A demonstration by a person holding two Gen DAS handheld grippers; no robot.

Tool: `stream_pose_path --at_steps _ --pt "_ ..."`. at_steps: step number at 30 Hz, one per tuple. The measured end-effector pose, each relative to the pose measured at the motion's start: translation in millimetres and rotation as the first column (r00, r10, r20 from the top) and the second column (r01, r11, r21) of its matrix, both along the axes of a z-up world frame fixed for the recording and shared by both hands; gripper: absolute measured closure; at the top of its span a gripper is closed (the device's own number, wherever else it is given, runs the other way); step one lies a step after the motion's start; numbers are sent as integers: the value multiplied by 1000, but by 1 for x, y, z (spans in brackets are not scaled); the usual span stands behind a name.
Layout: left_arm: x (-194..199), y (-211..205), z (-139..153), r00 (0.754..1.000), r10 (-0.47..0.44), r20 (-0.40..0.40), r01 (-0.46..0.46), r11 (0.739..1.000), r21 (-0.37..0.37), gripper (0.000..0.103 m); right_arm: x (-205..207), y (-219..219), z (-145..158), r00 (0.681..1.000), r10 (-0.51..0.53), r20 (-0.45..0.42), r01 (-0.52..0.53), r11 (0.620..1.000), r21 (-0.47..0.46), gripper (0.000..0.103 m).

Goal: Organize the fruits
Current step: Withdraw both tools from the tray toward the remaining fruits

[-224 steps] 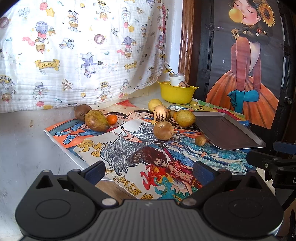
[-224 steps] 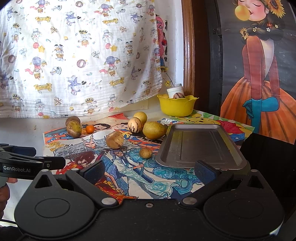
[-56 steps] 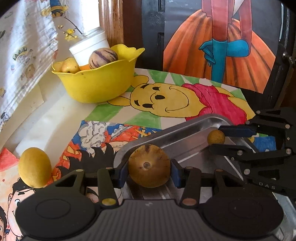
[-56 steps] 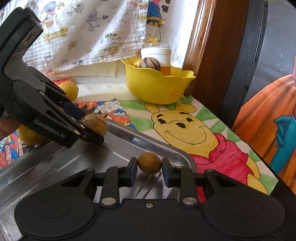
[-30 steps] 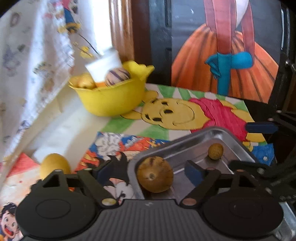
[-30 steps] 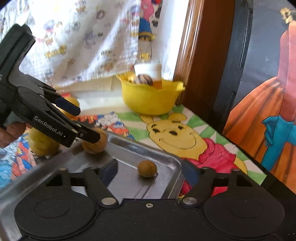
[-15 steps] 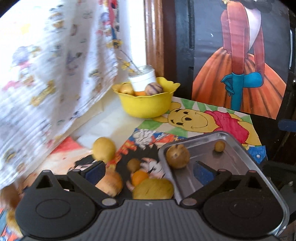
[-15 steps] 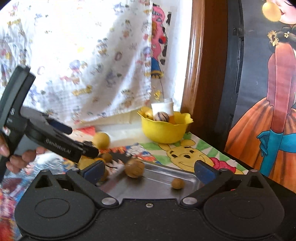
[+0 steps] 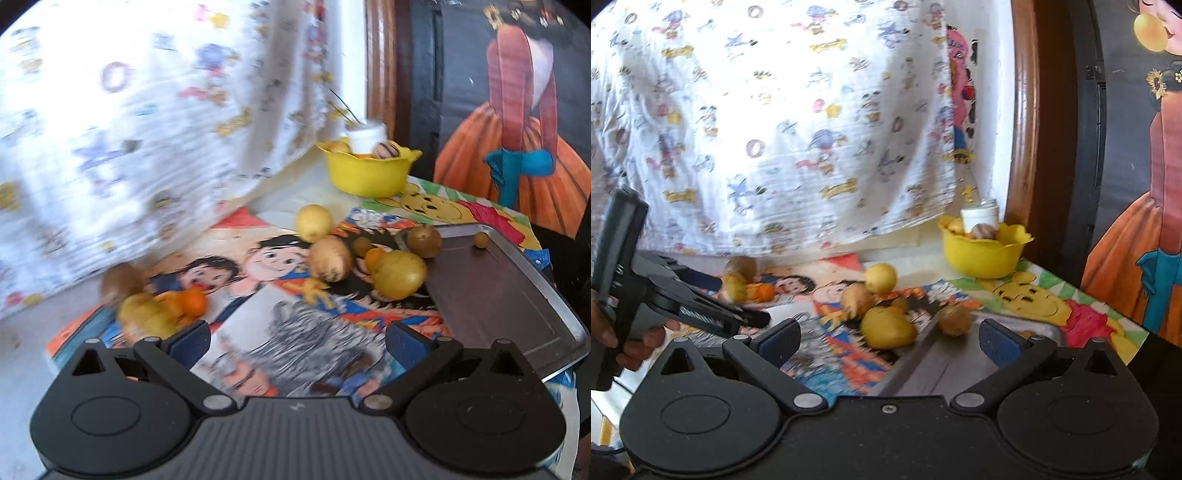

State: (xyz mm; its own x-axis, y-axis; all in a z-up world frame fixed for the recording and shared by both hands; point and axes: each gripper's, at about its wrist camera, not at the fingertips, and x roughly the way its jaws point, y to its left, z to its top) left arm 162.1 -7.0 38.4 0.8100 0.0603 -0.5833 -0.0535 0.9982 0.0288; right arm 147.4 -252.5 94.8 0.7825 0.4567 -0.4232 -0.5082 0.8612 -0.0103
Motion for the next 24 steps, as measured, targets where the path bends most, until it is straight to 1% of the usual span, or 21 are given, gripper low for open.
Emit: stream_pose_path --at_steps 4,10,13,16,21,24 --pt "-30 17 0 1000 25 8 -25 1000 6 0 -21 19 -9 1000 11 -15 -12 1000 -16 1" --pt "-58 43 -8 999 49 -21 -49 998 -34 0 -40 47 -23 997 43 -70 -43 999 -1 1" --pt "-64 56 -12 998 58 -36 -59 997 -43 0 -44 62 -31 992 64 -107 -65 998 0 1" --pt "-68 68 -13 997 63 -38 -65 997 -40 0 -44 78 -38 987 90 -136 -95 995 -31 1" --pt "-63 86 -17 996 68 -55 -70 997 -39 0 -38 101 -47 975 138 -176 -153 986 -70 1" --pt "-58 95 -19 996 71 -57 -74 997 -38 0 -32 115 -48 968 168 -185 -189 977 -100 1"
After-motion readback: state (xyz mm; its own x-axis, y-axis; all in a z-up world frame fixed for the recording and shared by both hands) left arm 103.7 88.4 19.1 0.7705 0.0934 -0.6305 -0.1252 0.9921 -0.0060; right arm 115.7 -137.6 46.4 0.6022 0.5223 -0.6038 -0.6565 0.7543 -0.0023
